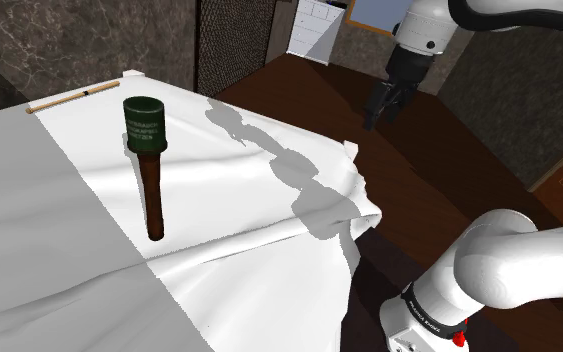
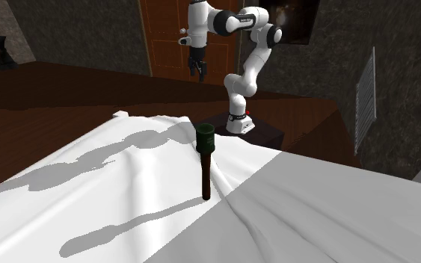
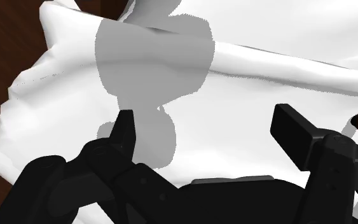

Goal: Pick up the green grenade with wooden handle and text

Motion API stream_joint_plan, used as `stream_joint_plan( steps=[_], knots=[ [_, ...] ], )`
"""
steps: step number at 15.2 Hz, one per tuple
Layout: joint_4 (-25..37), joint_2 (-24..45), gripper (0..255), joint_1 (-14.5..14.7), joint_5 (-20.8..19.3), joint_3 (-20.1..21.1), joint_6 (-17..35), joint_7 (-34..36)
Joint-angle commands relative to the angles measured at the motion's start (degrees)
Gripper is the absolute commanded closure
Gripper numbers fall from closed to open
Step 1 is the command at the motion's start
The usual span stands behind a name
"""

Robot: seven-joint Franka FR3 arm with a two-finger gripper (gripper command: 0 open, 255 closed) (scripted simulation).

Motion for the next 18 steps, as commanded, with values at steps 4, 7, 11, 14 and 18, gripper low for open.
stream_joint_plan(
  steps=[4,7,11,14,18],
  knots=[
    [1.63,2.92,0,0.95,2.55,3.31,1.44,4.38],
    [3.87,6.34,0,1.72,4.7,6.54,2.93,8.69],
    [7.78,11.61,0,2.44,6.78,10.75,4.87,14.39],
    [11.41,16.06,0,2.76,7.66,13.85,6.2,18.69],
    [17.21,22.64,0,3.06,7.74,17.89,7.67,24.59]
  ],
)
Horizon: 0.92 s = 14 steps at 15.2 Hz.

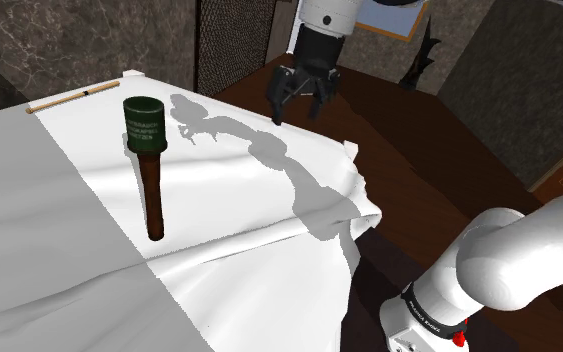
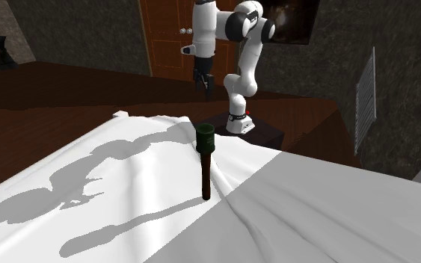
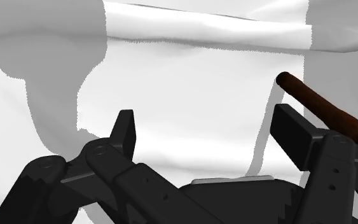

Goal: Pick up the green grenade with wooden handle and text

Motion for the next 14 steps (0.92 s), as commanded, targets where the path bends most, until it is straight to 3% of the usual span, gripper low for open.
stream_joint_plan(
  steps=[1,9,14],
  knots=[
    [3.11,3.58,0,0.14,-0.22,2.09,0.8,3.19],
    [19.09,19.86,0,1.74,-5.45,9.43,1.36,16.14],
    [32.74,32.25,0,5.57,-11.93,12.28,-0.88,24.35]
  ],
)
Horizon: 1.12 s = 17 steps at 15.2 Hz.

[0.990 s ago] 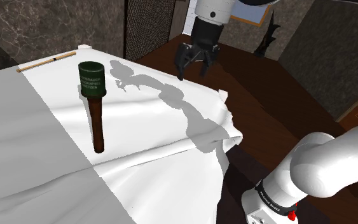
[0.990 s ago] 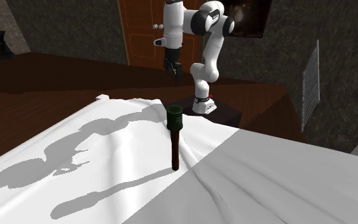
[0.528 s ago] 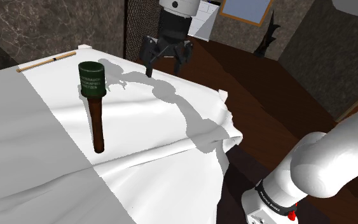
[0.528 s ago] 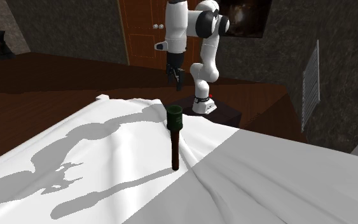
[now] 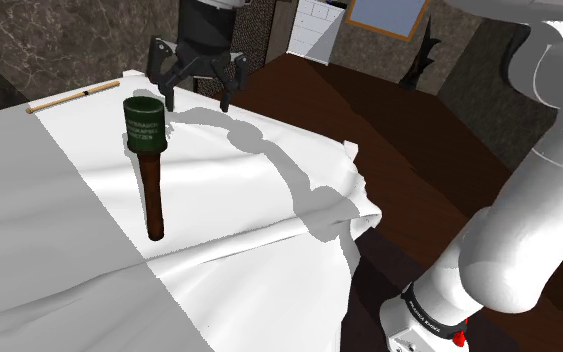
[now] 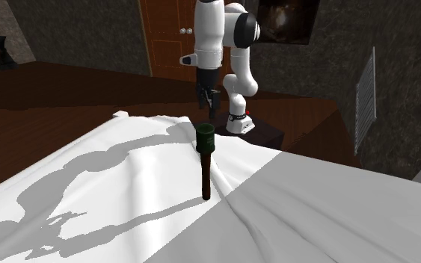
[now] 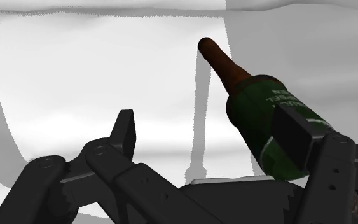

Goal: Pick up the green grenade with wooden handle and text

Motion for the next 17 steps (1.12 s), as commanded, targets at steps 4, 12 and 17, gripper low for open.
stream_joint_plan(
  steps=[4,12,17],
  knots=[
    [18.83,14.63,0,7.06,-7.89,1.07,-5.36,7.52],
    [16.82,16.53,0,7.78,-8.78,0.74,-1.48,8.75],
    [15.47,16.37,255,7.55,-8.71,0.73,-0.3,8.81]
  ],
)
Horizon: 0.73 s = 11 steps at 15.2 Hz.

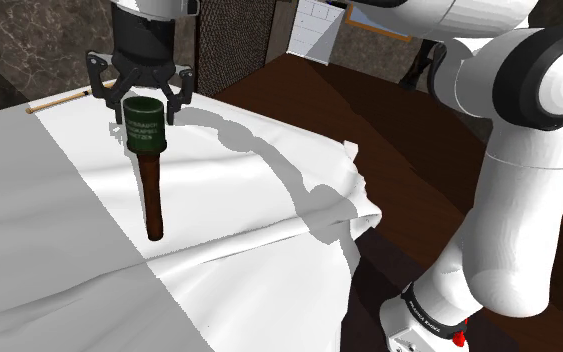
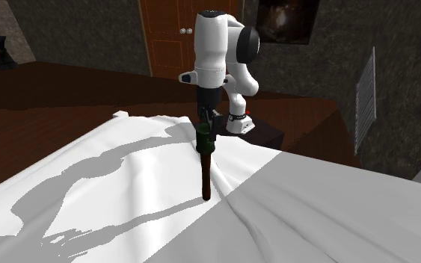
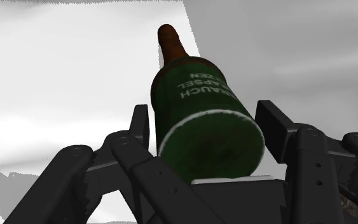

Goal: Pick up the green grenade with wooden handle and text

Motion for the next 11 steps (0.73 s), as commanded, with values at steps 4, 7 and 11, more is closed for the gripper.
stream_joint_plan(
  steps=[4,7,11],
  knots=[
    [-0.03,0.02,255,0.01,0.01,0.01,0.05,0.01],
    [0.0,0.06,255,0.03,-0.01,0.0,0.05,0.02],
    [2.79,0.44,255,0.52,-0.18,0.03,-2.34,-0.09]
  ],
)
